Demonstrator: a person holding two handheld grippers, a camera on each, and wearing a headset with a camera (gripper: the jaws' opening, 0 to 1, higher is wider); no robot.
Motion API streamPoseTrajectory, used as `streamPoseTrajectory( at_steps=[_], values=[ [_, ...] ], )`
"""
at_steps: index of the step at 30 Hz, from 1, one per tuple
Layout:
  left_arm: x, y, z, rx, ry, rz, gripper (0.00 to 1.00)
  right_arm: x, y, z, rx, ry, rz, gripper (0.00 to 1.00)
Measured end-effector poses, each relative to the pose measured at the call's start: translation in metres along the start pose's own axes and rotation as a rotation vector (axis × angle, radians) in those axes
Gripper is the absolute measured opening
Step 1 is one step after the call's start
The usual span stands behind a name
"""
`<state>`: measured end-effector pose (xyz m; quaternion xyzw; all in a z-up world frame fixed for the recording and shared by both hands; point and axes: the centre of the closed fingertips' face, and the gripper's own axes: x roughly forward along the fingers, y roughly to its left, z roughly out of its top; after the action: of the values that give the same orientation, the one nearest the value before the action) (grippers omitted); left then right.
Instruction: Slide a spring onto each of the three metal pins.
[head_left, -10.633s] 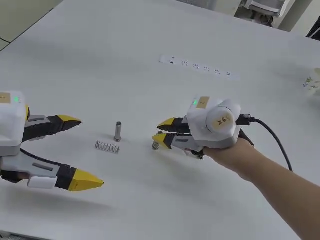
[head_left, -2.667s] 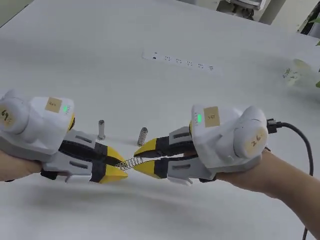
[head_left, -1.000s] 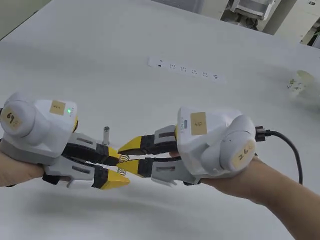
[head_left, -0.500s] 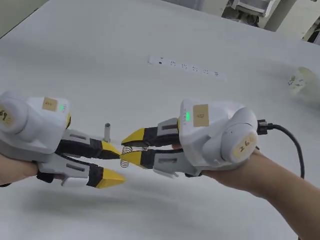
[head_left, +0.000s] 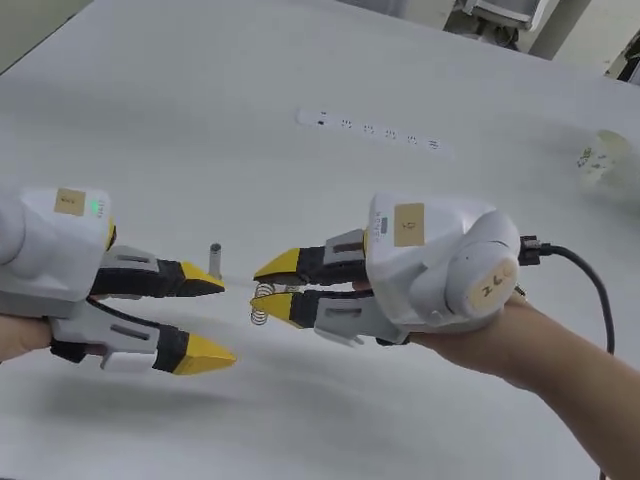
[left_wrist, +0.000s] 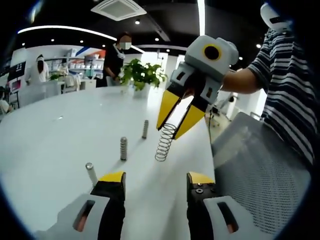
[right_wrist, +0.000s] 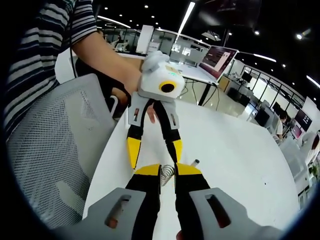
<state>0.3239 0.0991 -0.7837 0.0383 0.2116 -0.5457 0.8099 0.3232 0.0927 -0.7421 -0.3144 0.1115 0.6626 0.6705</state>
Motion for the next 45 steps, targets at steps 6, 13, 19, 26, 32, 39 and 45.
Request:
streamPoseTrajectory(
  at_steps=[6,13,19,26,32,39,45],
  values=[
    [-0.007,0.003,-0.001,-0.018,-0.006,0.004,0.49,0.000,-0.001,-0.002,0.003,0.003,-0.004,0.07],
    [-0.015,0.010,-0.007,-0.044,-0.011,0.030,0.60,0.001,-0.005,-0.006,-0.003,0.015,-0.015,0.07],
    [-0.023,0.017,-0.008,-0.067,-0.026,0.061,0.71,0.003,-0.005,-0.007,-0.012,0.019,-0.012,0.07],
    [-0.028,0.019,-0.011,-0.080,-0.027,0.081,0.84,0.006,-0.007,-0.008,-0.019,0.023,-0.012,0.07],
    [-0.030,0.020,-0.012,-0.088,-0.035,0.092,0.90,0.009,-0.012,-0.006,-0.023,0.025,-0.013,0.07],
    [-0.032,0.022,-0.012,-0.095,-0.045,0.109,0.97,0.013,-0.017,-0.004,-0.030,0.026,-0.015,0.07],
    [-0.035,0.025,-0.012,-0.103,-0.054,0.122,0.98,0.019,-0.022,-0.003,-0.033,0.023,-0.018,0.07]
  ],
)
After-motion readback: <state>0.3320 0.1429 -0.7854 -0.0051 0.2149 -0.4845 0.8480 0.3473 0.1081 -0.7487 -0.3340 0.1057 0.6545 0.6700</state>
